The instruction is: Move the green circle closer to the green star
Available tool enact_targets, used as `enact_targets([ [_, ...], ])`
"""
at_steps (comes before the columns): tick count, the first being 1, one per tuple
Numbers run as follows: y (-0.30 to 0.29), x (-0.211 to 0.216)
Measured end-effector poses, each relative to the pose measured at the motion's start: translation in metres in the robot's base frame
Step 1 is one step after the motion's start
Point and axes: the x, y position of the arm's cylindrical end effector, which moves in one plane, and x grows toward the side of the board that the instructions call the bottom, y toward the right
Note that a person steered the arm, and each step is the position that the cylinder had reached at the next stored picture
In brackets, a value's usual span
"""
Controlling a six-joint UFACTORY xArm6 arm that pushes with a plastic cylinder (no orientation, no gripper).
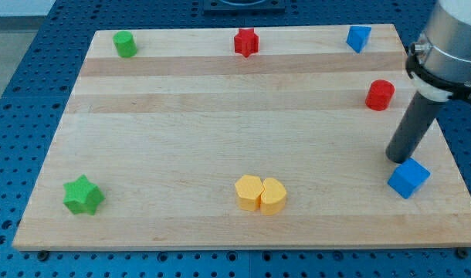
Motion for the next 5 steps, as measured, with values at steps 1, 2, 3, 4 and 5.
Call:
enact_targets([
  [1, 0.005, 0.001],
  [2, 0.005, 0.016],
  [3, 0.005, 0.034],
  [4, 0.005, 0.035],
  [5, 0.005, 0.035],
])
